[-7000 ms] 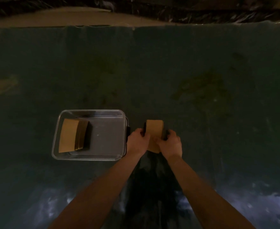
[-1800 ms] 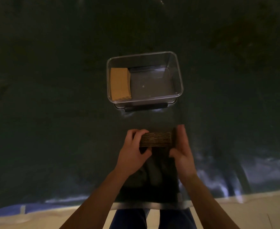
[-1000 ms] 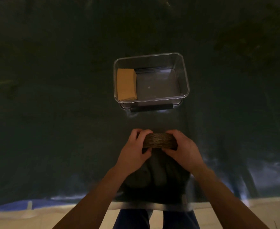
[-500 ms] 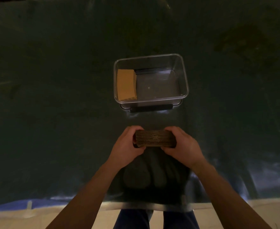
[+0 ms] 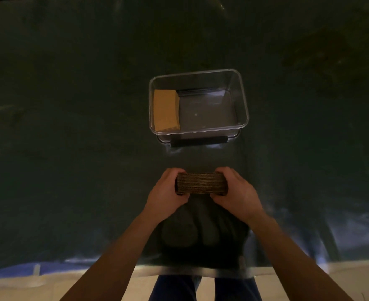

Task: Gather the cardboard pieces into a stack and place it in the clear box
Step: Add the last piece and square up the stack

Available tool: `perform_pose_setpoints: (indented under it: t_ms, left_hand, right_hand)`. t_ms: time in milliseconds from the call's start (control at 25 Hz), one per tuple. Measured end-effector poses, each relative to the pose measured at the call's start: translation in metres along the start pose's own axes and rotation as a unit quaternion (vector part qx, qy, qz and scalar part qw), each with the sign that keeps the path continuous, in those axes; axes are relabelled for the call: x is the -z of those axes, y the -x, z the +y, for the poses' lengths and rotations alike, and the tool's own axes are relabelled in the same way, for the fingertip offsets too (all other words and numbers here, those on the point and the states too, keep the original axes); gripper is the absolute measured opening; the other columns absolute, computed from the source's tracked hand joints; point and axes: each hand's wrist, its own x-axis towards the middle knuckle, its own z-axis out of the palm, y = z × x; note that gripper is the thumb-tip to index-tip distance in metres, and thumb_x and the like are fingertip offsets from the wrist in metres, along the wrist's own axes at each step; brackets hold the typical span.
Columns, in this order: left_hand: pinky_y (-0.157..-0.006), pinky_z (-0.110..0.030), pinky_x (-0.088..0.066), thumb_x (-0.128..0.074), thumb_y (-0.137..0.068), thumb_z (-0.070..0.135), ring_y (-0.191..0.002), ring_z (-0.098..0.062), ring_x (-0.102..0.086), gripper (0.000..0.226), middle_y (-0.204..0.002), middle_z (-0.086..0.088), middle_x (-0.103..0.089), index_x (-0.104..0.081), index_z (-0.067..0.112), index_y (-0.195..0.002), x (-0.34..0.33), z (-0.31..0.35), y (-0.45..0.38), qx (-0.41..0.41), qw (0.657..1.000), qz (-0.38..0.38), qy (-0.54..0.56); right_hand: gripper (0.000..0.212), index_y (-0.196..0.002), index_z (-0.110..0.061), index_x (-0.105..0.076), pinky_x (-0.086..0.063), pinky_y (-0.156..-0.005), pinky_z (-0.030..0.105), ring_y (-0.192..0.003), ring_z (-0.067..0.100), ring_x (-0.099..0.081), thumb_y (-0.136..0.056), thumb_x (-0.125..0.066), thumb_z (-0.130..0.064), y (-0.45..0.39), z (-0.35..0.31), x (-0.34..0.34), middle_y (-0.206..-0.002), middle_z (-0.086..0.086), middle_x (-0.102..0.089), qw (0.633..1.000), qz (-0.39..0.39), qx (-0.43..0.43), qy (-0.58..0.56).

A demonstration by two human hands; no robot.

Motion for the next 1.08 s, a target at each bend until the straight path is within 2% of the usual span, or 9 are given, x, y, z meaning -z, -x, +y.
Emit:
perform_pose_setpoints:
  t_ms: [80, 280, 360, 440, 520, 720, 840, 960, 1080]
  left_hand:
    - [-0.073, -0.008, -0.041, -0.081, -0.072, 0.014, -0.090, -0.005, -0.057, 0.048, -0.106, 0.009, -0.056, -0.054, 0.027, -0.109, 0.000, 0.001, 0.000, 0.009, 1.000, 0.003, 0.001]
    - [-0.074, -0.002, -0.042, -0.083, -0.067, 0.012, -0.094, 0.002, -0.059, 0.062, -0.102, 0.014, -0.057, -0.046, 0.047, -0.103, 0.010, 0.003, 0.003, -0.013, 0.999, 0.024, 0.031]
    - [-0.074, -0.005, -0.042, -0.081, -0.070, 0.010, -0.092, -0.003, -0.059, 0.056, -0.106, 0.010, -0.056, -0.052, 0.037, -0.109, 0.002, 0.003, 0.005, 0.002, 1.000, 0.017, 0.021]
    - [-0.076, -0.016, -0.046, -0.080, -0.072, 0.009, -0.094, -0.012, -0.060, 0.048, -0.111, 0.006, -0.053, -0.058, 0.020, -0.113, -0.007, -0.001, 0.006, 0.018, 1.000, 0.017, 0.003]
    - [-0.075, -0.023, -0.047, -0.079, -0.072, 0.010, -0.093, -0.013, -0.060, 0.047, -0.112, 0.006, -0.052, -0.059, 0.016, -0.113, -0.011, -0.004, 0.005, 0.019, 0.999, 0.027, -0.009]
    - [-0.076, -0.031, -0.050, -0.078, -0.073, 0.014, -0.092, -0.014, -0.060, 0.046, -0.114, 0.006, -0.052, -0.056, 0.020, -0.113, -0.011, -0.004, 0.004, 0.019, 0.999, 0.026, -0.017]
    - [-0.073, -0.021, -0.048, -0.078, -0.070, 0.020, -0.088, -0.005, -0.060, 0.043, -0.104, 0.015, -0.051, -0.053, 0.034, -0.103, -0.008, -0.001, 0.004, 0.010, 1.000, 0.021, 0.002]
    - [-0.073, -0.013, -0.046, -0.077, -0.060, 0.033, -0.090, -0.001, -0.061, 0.044, -0.101, 0.013, -0.060, -0.055, 0.049, -0.095, 0.005, 0.002, 0.003, 0.018, 0.993, 0.021, 0.118]
    - [-0.081, -0.025, -0.050, -0.084, -0.060, 0.024, -0.097, -0.008, -0.062, 0.052, -0.102, 0.010, -0.068, -0.062, 0.040, -0.104, 0.005, 0.008, 0.003, 0.048, 0.943, -0.003, 0.330]
  right_hand:
    - [0.051, -0.117, -0.027, -0.050, -0.053, -0.076, 0.034, -0.094, 0.015, -0.062, -0.074, -0.076, -0.031, -0.001, -0.001, 0.000, -0.115, -0.007, -0.057, 1.000, -0.001, 0.005, -0.003]
    - [0.054, -0.118, -0.034, -0.046, -0.054, -0.067, 0.034, -0.087, 0.012, -0.062, -0.069, -0.068, -0.042, 0.006, -0.002, 0.005, -0.115, -0.010, -0.057, 0.998, 0.045, 0.043, 0.009]
    - [0.056, -0.122, -0.032, -0.047, -0.056, -0.071, 0.038, -0.092, 0.016, -0.063, -0.072, -0.072, -0.037, 0.008, -0.001, -0.002, -0.119, -0.007, -0.056, 1.000, 0.017, 0.013, 0.010]
    - [0.056, -0.123, -0.029, -0.049, -0.056, -0.072, 0.040, -0.093, 0.021, -0.065, -0.073, -0.074, -0.032, 0.010, 0.001, -0.013, -0.122, -0.005, -0.055, 1.000, 0.004, -0.014, 0.016]
    - [0.056, -0.121, -0.031, -0.048, -0.056, -0.069, 0.040, -0.090, 0.022, -0.066, -0.072, -0.074, -0.032, 0.009, 0.002, -0.017, -0.121, -0.006, -0.055, 0.999, 0.019, -0.018, 0.022]
    - [0.057, -0.120, -0.037, -0.044, -0.056, -0.066, 0.036, -0.086, 0.018, -0.066, -0.070, -0.072, -0.043, 0.012, 0.002, -0.017, -0.117, -0.010, -0.056, 0.999, 0.031, -0.011, 0.022]
    - [0.054, -0.119, -0.035, -0.050, -0.056, -0.070, 0.035, -0.087, 0.014, -0.065, -0.072, -0.075, -0.045, 0.011, -0.002, -0.013, -0.114, -0.011, -0.059, 0.999, 0.033, -0.011, 0.014]
    - [0.049, -0.109, -0.039, -0.057, -0.052, -0.071, 0.021, -0.082, 0.001, -0.063, -0.067, -0.084, -0.038, 0.010, -0.001, -0.003, -0.099, -0.014, -0.065, 0.991, 0.013, -0.034, -0.126]
    - [0.043, -0.096, -0.036, -0.062, -0.047, -0.052, 0.014, -0.061, 0.000, -0.061, -0.067, -0.088, -0.020, 0.009, -0.008, -0.007, -0.082, -0.009, -0.068, 0.923, -0.049, -0.094, -0.370]
